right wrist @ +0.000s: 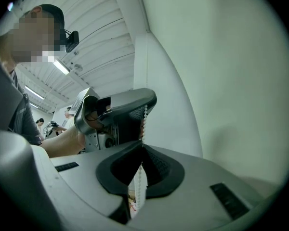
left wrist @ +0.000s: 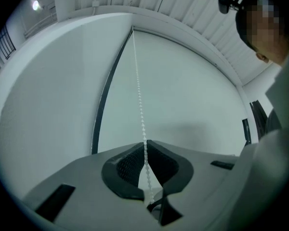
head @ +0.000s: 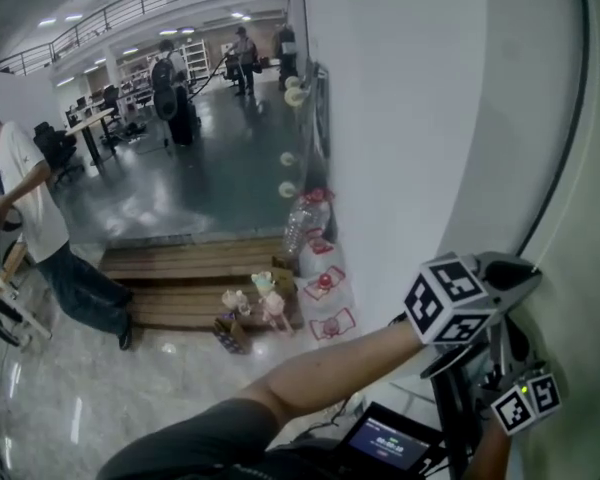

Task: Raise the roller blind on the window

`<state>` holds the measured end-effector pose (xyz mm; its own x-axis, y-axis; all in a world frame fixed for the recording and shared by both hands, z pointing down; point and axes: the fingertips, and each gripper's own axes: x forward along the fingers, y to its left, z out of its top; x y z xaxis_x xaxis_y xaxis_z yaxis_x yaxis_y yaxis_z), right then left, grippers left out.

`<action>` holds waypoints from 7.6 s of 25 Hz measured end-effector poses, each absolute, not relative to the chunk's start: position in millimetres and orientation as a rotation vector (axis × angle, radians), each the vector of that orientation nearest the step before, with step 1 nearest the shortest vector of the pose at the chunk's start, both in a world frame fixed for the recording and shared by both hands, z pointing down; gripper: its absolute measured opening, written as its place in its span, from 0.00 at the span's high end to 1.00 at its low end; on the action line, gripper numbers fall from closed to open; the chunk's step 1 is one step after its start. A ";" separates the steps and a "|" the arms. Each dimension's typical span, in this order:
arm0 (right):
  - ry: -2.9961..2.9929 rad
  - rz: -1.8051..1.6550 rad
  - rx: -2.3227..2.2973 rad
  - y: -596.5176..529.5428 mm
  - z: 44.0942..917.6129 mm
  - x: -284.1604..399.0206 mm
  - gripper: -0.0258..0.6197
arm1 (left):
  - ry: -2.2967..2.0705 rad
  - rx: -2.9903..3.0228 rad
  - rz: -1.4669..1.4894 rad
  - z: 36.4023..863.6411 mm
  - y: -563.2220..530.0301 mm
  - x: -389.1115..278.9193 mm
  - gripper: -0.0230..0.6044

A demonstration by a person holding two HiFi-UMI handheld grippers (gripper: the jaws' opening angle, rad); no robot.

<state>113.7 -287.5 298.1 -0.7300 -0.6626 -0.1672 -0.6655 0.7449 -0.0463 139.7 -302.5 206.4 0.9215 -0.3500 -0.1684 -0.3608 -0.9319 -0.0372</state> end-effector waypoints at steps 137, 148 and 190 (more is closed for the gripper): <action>2.750 -0.022 -1.144 -279.5 325.4 87.9 0.94 | 0.619 -2.995 0.245 224.1 -285.8 108.2 0.90; 2.748 -0.039 -1.137 -273.9 331.5 85.6 0.94 | 0.603 -2.970 0.293 233.1 -283.7 104.1 0.97; 2.654 0.154 -1.105 -283.8 235.2 84.5 0.85 | 0.645 -3.083 0.149 336.7 -280.1 98.4 0.97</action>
